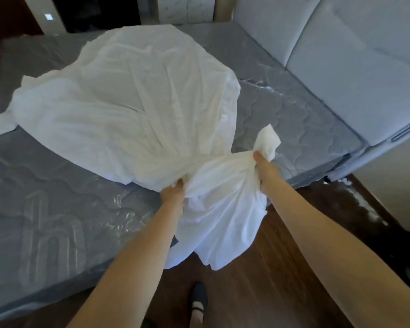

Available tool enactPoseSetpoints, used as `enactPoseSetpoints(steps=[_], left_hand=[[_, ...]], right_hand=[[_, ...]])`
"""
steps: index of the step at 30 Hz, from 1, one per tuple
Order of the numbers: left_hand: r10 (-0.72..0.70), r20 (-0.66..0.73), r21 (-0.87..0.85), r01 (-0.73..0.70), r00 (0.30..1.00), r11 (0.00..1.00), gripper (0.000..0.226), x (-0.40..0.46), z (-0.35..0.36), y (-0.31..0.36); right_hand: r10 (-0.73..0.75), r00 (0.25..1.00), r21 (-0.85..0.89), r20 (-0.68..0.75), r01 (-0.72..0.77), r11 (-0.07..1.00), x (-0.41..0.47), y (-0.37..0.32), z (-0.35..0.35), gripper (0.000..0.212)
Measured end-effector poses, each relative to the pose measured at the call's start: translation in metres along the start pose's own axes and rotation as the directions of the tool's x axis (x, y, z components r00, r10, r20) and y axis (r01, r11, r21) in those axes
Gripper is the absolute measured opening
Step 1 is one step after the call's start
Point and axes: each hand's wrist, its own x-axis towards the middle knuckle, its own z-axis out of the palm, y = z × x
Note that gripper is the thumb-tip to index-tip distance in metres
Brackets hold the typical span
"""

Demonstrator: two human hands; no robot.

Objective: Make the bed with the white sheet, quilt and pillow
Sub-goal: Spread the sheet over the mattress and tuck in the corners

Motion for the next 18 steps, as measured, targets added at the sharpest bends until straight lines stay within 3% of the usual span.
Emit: enactPoseSetpoints(steps=[2,4,6,7,9,10,13,15,16,17,18], left_hand=[[0.047,-0.120,0.131,-0.031,0.992,0.991,0.058,0.004,-0.020,0.002],[0.104,-0.210,0.288,-0.040,0.972,0.957,0.052,-0.006,-0.039,0.015],[0.213,-0.293,0.382,-0.090,0.932,0.920,0.049,-0.022,-0.051,0.040],[0.296,-0.299,0.378,-0.173,0.907,0.909,0.052,-0.031,-0.054,0.055],[0.490,-0.270,0.366,-0.383,0.829,0.848,0.056,-0.054,-0.055,0.082],[0.575,-0.230,0.361,-0.479,0.785,0.800,0.056,-0.067,-0.052,0.093],[0.742,-0.051,0.289,-0.701,0.669,0.652,0.054,-0.101,-0.057,0.116],[0.778,-0.135,0.124,-0.769,0.613,0.627,0.041,-0.103,-0.069,0.126],[0.722,-0.251,0.064,-0.733,0.645,0.677,0.030,-0.090,-0.076,0.125],[0.586,-0.350,-0.013,-0.630,0.731,0.777,0.035,-0.078,-0.083,0.120],[0.333,-0.305,-0.179,-0.397,0.892,0.900,0.053,-0.069,-0.087,0.110]], right_hand=[[-0.042,0.972,-0.114,-0.229,0.016,0.993,0.022,0.001,-0.001,0.051],[-0.158,0.966,-0.322,-0.203,0.086,0.943,0.029,0.009,0.016,0.050],[-0.387,0.921,-0.527,-0.044,0.308,0.792,0.013,0.024,0.052,0.068],[-0.502,0.859,-0.611,0.095,0.449,0.652,-0.005,0.033,0.073,0.082],[-0.586,0.721,-0.706,0.368,0.628,0.328,-0.036,0.049,0.111,0.102],[-0.584,0.668,-0.690,0.460,0.683,0.238,-0.044,0.050,0.125,0.098],[-0.648,0.626,-0.477,0.433,0.770,0.424,-0.052,0.019,0.140,0.040],[-0.705,0.634,-0.284,0.318,0.773,0.567,-0.057,-0.015,0.137,0.025],[-0.675,0.672,-0.167,0.303,0.735,0.657,-0.061,-0.031,0.134,0.022],[-0.590,0.741,-0.062,0.322,0.638,0.767,-0.066,-0.044,0.132,0.020],[-0.461,0.812,-0.004,0.357,0.495,0.869,-0.070,-0.052,0.131,0.023]])
